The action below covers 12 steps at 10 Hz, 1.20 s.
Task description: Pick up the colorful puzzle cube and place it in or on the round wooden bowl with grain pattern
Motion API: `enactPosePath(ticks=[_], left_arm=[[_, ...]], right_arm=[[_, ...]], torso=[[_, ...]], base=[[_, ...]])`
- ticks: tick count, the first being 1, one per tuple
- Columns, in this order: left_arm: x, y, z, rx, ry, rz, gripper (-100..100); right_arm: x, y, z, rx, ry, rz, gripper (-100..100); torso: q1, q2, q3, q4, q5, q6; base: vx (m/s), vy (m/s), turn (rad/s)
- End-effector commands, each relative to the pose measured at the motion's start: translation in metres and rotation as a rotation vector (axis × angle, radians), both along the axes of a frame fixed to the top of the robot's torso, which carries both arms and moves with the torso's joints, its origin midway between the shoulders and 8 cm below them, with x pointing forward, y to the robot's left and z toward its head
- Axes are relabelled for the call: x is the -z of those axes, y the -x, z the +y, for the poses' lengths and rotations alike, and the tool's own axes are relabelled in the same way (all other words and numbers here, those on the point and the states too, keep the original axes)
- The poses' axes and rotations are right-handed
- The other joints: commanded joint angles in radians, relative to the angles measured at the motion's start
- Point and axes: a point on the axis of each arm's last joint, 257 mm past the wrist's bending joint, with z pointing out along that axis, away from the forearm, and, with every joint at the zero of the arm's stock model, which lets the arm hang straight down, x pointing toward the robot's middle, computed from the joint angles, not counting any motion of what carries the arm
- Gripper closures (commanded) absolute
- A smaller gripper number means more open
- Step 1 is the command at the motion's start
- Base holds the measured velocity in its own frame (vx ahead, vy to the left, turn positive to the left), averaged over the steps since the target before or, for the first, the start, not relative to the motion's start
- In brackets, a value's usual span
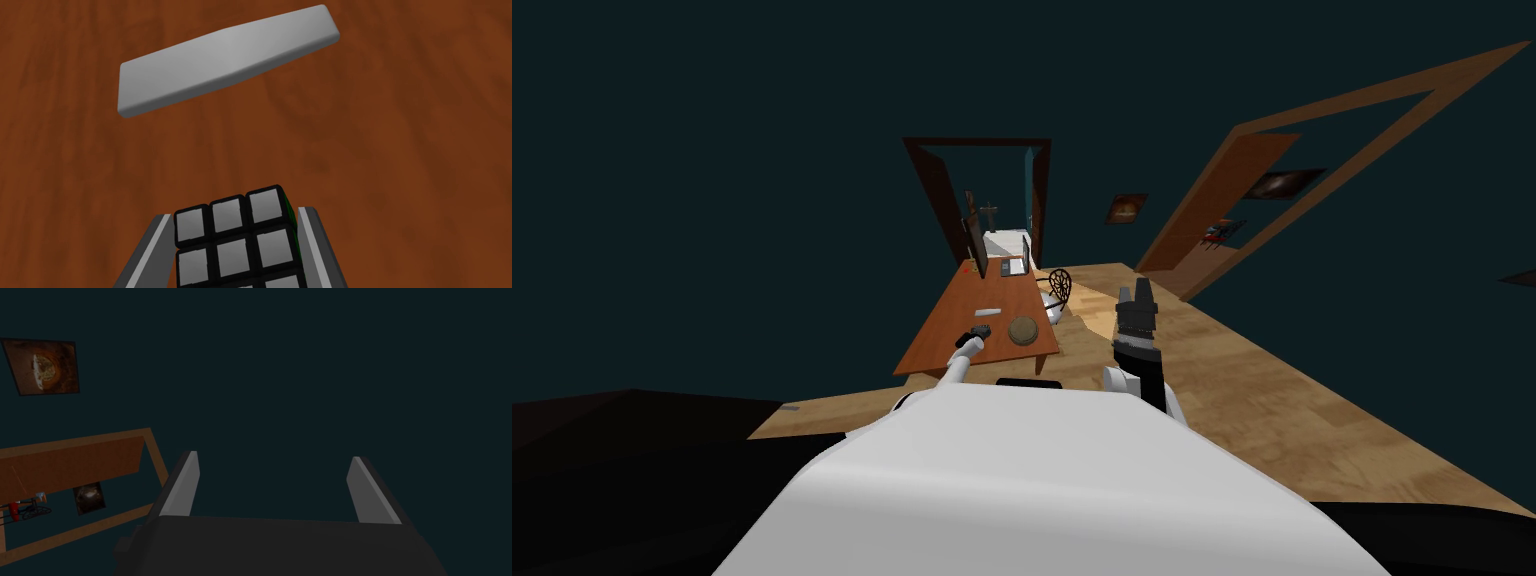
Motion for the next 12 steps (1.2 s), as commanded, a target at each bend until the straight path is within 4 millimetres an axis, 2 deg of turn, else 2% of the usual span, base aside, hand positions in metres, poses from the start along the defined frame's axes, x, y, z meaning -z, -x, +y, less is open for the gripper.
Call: enactPosePath(ticks=[1,4,5,6,8,9,10,11,12], left_arm=[[0.0,0.0,0.0,0.0,0.0,0.0,100],[0.0,0.0,0.0,-0.001,0.001,-0.001,100],[0.0,0.0,0.0,-0.001,0.001,-0.001,0],[-0.007,-0.007,0.006,0.005,0.0,-0.001,100],[-0.01,-0.01,0.007,0.007,-0.003,-0.005,100],[-0.009,-0.009,0.007,0.007,-0.002,-0.001,0],[-0.042,-0.038,0.013,0.012,-0.02,-0.072,100],[-0.042,-0.038,0.013,0.012,-0.02,-0.072,100],[-0.067,-0.059,0.015,0.015,-0.024,-0.124,100]], right_arm=[[0.0,0.0,0.0,0.0,0.0,0.0,0],[0.0,0.0,0.0,0.0,0.0,0.0,0],[0.0,0.0,0.0,0.0,0.0,0.0,0],[0.0,0.0,0.0,0.0,0.0,0.0,0],[0.0,0.0,0.0,0.0,0.0,0.0,0],[0.0,0.0,0.0,0.0,0.0,0.0,0],[0.0,0.0,0.0,0.0,0.0,0.0,0],[0.0,0.0,0.0,0.0,0.0,0.0,0],[0.0,0.0,0.0,0.0,0.0,0.0,0]], torso=[[0.0,0.0,0.0,0.0,0.0,0.0],[0.0,0.0,0.0,0.0,0.0,0.001],[0.0,0.0,0.0,0.0,0.0,0.001],[0.001,0.0,0.0,0.0,0.0,0.001],[-0.004,0.008,0.004,0.001,0.0,0.0],[-0.002,0.006,0.004,0.001,0.0,0.0],[-0.001,0.003,0.002,0.001,0.0,0.0],[-0.004,0.002,0.002,0.003,-0.002,0.0],[-0.007,0.003,0.002,0.002,-0.001,0.001]], base=[[0.0,0.0,0.0],[0.0,0.0,0.0],[0.0,0.0,0.0],[-0.064,-0.048,0.04],[-0.104,-0.054,0.041],[-0.012,-0.006,-0.002],[-0.03,-0.068,0.03],[-0.02,-0.086,0.03],[-0.033,-0.122,0.044]])
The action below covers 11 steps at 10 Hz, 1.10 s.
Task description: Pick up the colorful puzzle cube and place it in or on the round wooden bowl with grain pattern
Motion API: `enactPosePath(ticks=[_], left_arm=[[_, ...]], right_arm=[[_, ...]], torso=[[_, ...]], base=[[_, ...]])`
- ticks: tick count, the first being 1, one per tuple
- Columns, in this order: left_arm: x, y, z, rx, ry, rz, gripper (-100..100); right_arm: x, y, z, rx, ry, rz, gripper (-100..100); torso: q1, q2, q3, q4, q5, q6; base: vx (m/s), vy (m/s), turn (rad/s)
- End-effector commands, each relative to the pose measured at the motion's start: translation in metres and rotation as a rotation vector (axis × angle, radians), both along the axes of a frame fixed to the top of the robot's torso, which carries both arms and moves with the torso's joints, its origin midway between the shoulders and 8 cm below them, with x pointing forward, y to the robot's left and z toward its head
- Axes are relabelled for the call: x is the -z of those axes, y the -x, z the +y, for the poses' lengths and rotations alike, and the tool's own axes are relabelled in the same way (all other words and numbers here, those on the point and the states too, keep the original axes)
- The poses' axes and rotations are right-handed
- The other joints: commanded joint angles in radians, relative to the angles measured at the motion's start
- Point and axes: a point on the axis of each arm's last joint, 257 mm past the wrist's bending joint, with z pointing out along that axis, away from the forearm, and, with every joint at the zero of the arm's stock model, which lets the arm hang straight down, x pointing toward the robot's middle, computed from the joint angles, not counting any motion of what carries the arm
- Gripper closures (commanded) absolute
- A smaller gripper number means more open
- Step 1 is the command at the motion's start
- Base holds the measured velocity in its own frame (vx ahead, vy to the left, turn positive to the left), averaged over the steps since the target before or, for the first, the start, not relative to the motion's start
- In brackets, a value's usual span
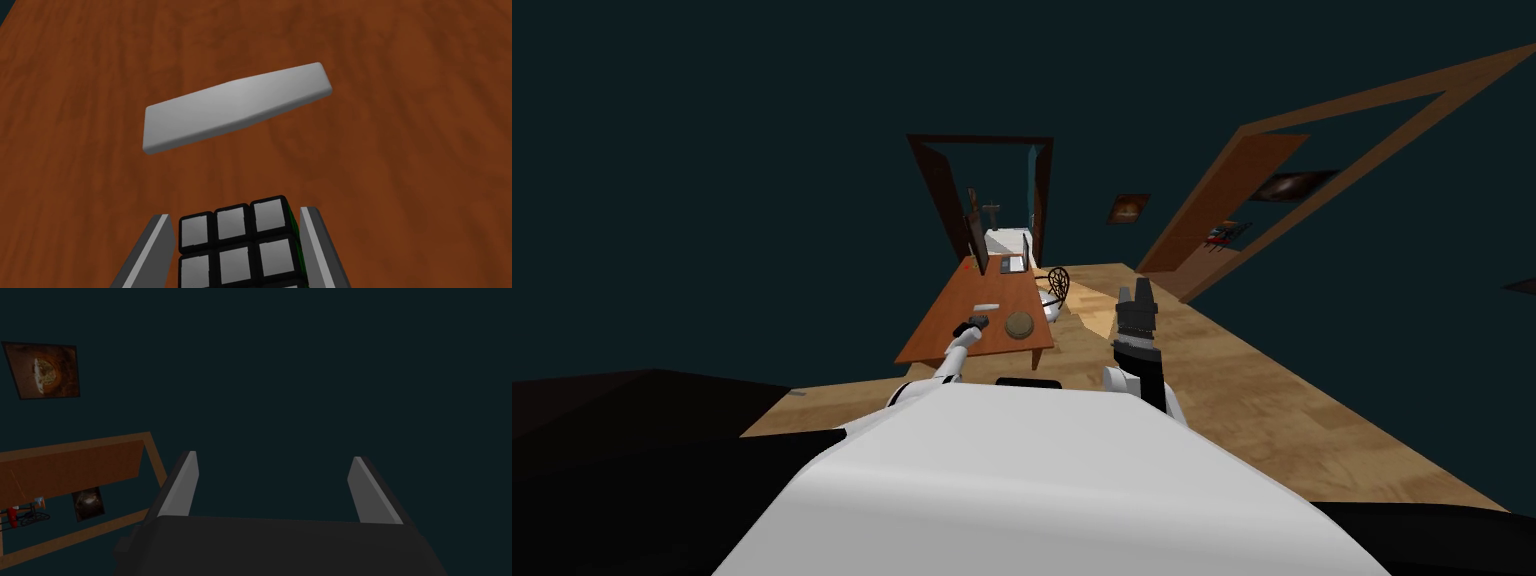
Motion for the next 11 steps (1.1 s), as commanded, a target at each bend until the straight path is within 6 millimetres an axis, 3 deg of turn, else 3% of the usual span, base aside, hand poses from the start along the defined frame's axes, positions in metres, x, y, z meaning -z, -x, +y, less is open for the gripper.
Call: enactPosePath(ticks=[1,2,3,5,6,7,8,10,11], left_arm=[[-0.015,-0.011,-0.002,0.0,-0.003,-0.032,100],[-0.028,-0.021,-0.002,0.002,-0.002,-0.057,100],[-0.053,-0.039,-0.003,0.008,0.003,-0.104,100],[-0.053,-0.039,-0.003,0.008,0.003,-0.104,100],[-0.078,-0.056,-0.006,0.015,0.014,-0.149,100],[-0.078,-0.056,-0.006,0.015,0.014,-0.149,100],[-0.102,-0.072,-0.011,0.024,0.028,-0.19,100],[-0.114,-0.079,-0.013,0.029,0.036,-0.21,100],[-0.137,-0.092,-0.019,0.039,0.052,-0.248,100]], right_arm=[[0.0,0.0,0.0,0.0,0.0,0.0,0],[0.0,0.0,0.0,0.0,0.0,0.0,0],[0.0,0.0,0.0,0.0,0.0,0.0,0],[0.0,0.0,0.0,0.0,0.0,0.0,0],[0.0,0.0,0.0,0.0,0.0,0.0,0],[0.0,0.0,0.0,0.0,0.0,0.0,0],[0.0,0.0,0.0,0.0,0.0,0.0,0],[0.0,0.0,0.0,0.0,0.0,0.0,0],[0.0,0.0,0.0,0.0,0.0,0.0,0]], torso=[[0.0,0.0,0.0,0.0,0.0,0.0],[0.0,0.0,0.0,-0.001,0.0,0.0],[0.0,0.0,0.0,0.0,0.0,0.0],[-0.003,0.001,0.0,0.0,-0.001,0.0],[0.001,0.001,0.0,-0.001,0.0,0.0],[-0.001,0.001,0.001,0.0,0.0,0.001],[-0.002,0.001,0.001,0.0,0.0,0.0],[-0.005,0.002,0.001,0.0,-0.001,0.001],[-0.003,0.001,0.0,0.0,0.0,0.001]], base=[[-0.025,-0.1,0.024],[-0.017,-0.094,0.026],[-0.011,-0.166,0.113],[-0.022,-0.099,0.015],[-0.036,-0.118,0.073],[-0.027,-0.128,0.056],[-0.03,-0.15,0.094],[-0.024,-0.148,0.064],[-0.041,-0.137,0.084]])
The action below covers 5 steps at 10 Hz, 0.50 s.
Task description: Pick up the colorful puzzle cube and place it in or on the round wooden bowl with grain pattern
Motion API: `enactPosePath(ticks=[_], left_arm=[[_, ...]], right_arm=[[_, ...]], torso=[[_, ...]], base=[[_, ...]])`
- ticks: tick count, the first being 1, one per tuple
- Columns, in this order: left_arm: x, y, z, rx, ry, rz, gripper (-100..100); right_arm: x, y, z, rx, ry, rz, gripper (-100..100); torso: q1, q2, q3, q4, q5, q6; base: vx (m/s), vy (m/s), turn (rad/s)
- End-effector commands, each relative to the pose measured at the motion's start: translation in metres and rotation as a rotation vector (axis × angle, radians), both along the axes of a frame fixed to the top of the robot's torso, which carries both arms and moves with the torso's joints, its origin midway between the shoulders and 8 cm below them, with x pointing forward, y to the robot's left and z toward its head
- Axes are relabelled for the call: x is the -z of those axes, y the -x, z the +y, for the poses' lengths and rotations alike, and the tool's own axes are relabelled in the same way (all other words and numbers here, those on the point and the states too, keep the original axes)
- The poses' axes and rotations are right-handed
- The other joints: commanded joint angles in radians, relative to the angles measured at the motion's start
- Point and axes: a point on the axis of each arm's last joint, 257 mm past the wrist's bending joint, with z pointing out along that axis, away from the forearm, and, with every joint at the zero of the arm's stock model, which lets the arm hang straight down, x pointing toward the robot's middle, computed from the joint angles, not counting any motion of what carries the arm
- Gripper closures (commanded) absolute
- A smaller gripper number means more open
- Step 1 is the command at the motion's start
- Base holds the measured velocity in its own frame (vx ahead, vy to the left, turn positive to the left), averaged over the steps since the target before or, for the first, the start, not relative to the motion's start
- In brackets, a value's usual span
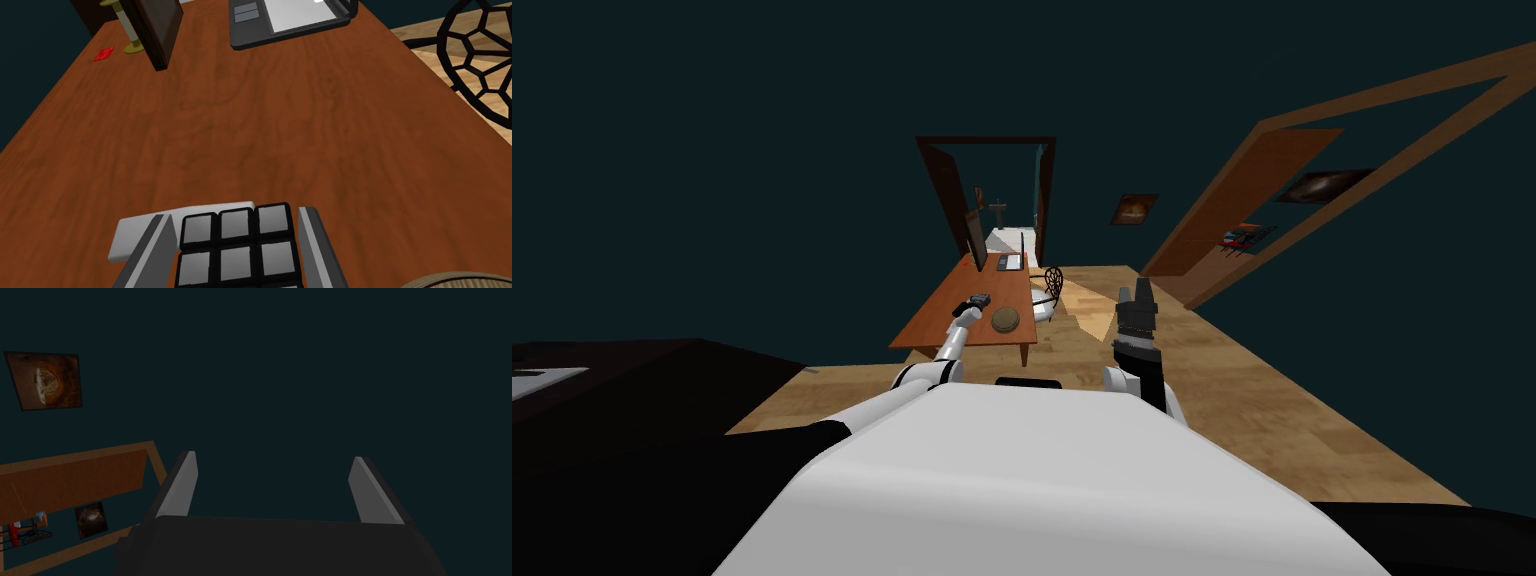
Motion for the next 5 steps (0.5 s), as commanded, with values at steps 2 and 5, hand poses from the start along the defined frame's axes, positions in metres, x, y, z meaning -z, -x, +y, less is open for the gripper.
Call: enactPosePath(ticks=[2,5], left_arm=[[-0.022,-0.01,-0.006,0.011,0.016,-0.037,100],[-0.065,-0.032,-0.016,0.042,0.032,-0.093,100]], right_arm=[[0.0,0.0,0.0,0.0,0.0,0.0,0],[0.0,0.0,0.0,0.0,0.0,0.0,0]], torso=[[0.001,0.001,0.0,-0.001,0.001,0.0],[-0.003,0.0,0.001,0.001,-0.001,0.0]], base=[[-0.033,-0.121,0.04],[-0.029,-0.183,0.099]])
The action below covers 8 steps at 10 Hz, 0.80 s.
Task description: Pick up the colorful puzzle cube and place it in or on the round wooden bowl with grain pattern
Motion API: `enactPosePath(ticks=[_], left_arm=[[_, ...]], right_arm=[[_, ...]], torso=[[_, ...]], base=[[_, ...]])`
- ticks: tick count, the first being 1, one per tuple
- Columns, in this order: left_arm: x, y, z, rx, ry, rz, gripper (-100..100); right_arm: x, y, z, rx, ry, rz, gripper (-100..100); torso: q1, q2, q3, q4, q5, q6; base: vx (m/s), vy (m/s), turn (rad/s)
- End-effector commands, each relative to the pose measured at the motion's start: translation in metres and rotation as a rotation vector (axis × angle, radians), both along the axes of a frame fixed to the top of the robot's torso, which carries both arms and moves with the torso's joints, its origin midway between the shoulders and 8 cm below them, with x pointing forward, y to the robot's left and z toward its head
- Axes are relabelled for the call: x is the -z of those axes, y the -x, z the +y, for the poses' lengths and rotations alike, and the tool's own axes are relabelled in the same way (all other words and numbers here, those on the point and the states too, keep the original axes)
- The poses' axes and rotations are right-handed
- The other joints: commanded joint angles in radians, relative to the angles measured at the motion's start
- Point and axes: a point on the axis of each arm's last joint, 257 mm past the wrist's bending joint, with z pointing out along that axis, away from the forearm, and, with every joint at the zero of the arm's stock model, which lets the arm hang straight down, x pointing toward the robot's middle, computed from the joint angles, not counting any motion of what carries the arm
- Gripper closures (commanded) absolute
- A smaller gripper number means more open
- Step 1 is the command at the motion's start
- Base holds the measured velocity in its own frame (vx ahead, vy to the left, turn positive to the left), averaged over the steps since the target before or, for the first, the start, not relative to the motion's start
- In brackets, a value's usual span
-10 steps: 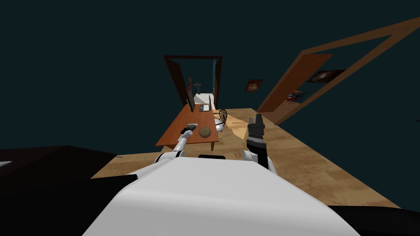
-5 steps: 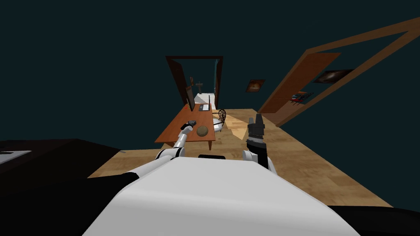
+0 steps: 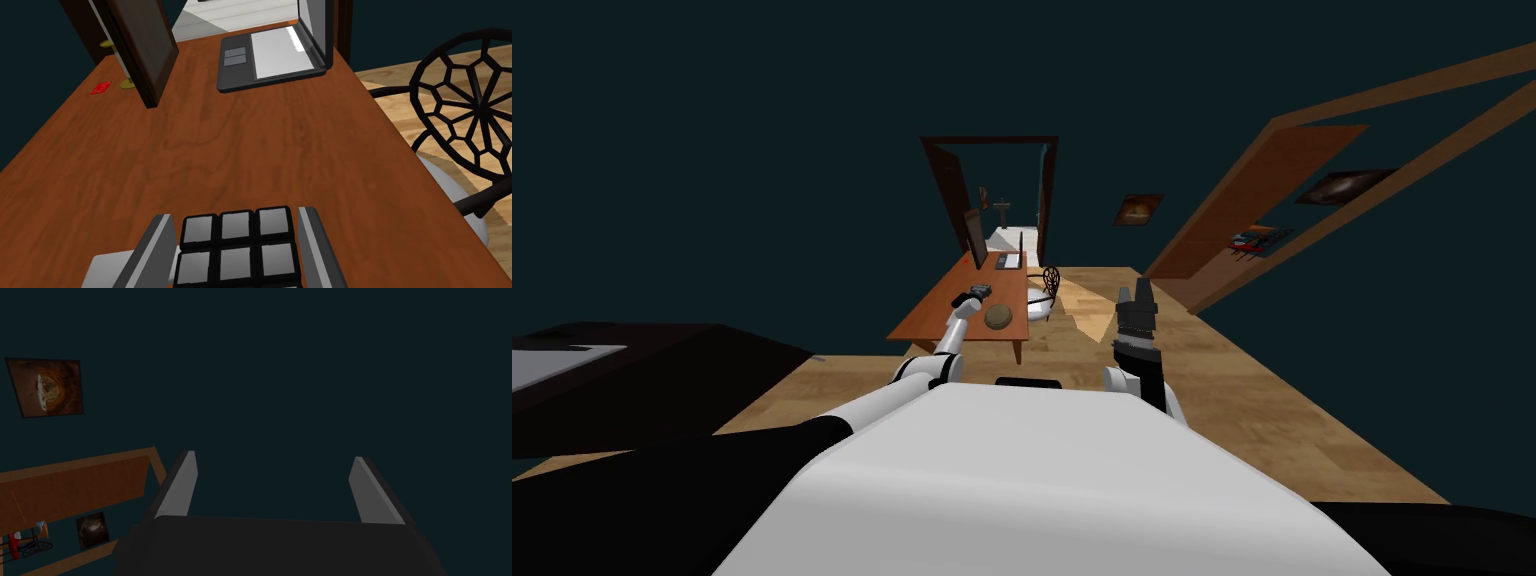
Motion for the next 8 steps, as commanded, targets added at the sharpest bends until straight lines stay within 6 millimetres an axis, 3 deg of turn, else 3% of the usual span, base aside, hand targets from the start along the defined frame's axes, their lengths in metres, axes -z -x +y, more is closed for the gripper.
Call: enactPosePath(ticks=[1,4,8], left_arm=[[-0.015,-0.008,-0.003,0.018,-0.002,-0.009,100],[-0.017,-0.012,0.003,0.034,-0.02,0.024,100],[0.004,-0.005,0.015,0.045,-0.045,0.115,100]], right_arm=[[0.0,0.0,0.0,0.0,0.0,0.0,0],[0.0,0.0,0.0,0.0,0.0,0.0,0],[0.0,0.0,0.0,0.0,0.0,0.0,0]], torso=[[0.0,0.0,0.0,0.0,0.0,0.0],[0.004,0.001,0.0,0.0,0.0,0.0],[0.01,-0.002,-0.001,-0.001,0.001,-0.001]], base=[[-0.051,-0.162,0.056],[-0.048,-0.122,0.039],[-0.024,-0.056,0.01]])
